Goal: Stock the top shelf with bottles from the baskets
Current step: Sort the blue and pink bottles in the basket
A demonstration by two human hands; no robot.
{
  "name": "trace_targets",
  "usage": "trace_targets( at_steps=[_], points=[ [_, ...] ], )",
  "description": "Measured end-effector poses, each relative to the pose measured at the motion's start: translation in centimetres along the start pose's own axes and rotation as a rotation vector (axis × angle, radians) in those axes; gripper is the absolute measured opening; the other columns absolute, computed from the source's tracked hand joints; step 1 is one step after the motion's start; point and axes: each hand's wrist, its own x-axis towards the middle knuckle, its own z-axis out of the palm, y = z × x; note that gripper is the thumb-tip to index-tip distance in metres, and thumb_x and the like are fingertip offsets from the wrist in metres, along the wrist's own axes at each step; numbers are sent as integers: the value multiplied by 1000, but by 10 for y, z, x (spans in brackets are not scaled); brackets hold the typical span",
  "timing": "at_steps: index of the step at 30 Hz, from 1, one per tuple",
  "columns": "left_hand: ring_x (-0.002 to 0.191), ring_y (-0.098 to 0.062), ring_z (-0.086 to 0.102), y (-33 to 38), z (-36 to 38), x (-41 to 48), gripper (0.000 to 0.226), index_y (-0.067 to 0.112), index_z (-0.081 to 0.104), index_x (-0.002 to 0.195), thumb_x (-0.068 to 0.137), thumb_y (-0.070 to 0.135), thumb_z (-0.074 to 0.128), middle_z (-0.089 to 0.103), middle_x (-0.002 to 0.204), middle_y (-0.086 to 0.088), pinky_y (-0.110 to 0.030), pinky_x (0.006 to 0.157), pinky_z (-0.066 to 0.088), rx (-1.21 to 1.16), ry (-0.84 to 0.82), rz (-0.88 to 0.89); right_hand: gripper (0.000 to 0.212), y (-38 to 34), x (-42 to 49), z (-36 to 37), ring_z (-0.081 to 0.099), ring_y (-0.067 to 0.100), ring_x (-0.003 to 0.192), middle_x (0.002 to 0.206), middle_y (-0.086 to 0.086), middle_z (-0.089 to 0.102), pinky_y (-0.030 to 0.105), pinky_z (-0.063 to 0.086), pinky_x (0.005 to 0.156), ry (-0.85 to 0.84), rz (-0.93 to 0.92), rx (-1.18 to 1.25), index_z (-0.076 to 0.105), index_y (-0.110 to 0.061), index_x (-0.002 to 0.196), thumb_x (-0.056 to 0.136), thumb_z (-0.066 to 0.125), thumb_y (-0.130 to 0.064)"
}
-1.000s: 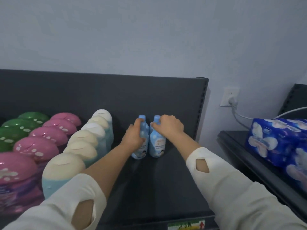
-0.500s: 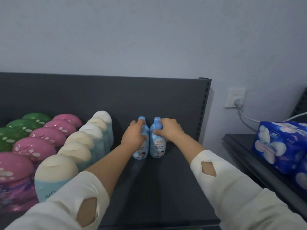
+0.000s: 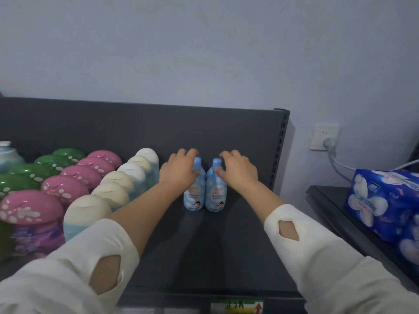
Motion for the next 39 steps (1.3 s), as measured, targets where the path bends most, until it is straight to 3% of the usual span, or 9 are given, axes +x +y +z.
trace_targets(
  at_steps=[8,19,25,28,33,39],
  points=[
    [114,-25,49,-21,-76,-43,27,21,55,114,93,37,48,56,116,-2,-38,90,38,392,149,52,35,-53,-23,-19,43,26,120,125,2,51,38,39,91,148,-325,-35,53,-22,125,96,46,-40],
    [100,-27,53,-149,-222,-190,17,19,56,101,94,27,43,62,103,-1,-37,80,37,566,291,-186,25,-268,-91,-46,52,25,101,106,2,59,34,39,74,343,-736,146,59,-16,105,95,46,-36],
    [103,-28,54,-243,-294,-320,19,19,54,101,94,32,43,62,106,-3,-35,76,35,694,256,-379,23,-416,-168,-28,56,32,101,104,9,63,40,46,75,263,-928,283,64,-12,99,89,56,-30],
    [107,-28,55,-285,-318,-388,21,17,55,103,94,32,43,62,110,-5,-36,80,38,752,219,-502,28,-482,-211,-8,52,29,106,109,6,59,39,45,80,172,-1033,291,60,-15,107,93,49,-37],
    [105,-27,57,-346,-341,-495,19,19,53,102,93,31,41,63,109,-4,-36,79,41,785,152,-726,28,-581,-275,34,54,27,106,109,4,59,36,45,75,66,-1249,351,57,-17,107,95,45,-39],
    [111,-26,57,-389,-353,-609,24,21,50,114,94,32,42,59,121,-3,-34,81,40,805,92,-1019,26,-686,-350,84,56,27,105,109,3,59,34,43,70,-111,-1509,442,56,-20,106,96,44,-41]
  ],
)
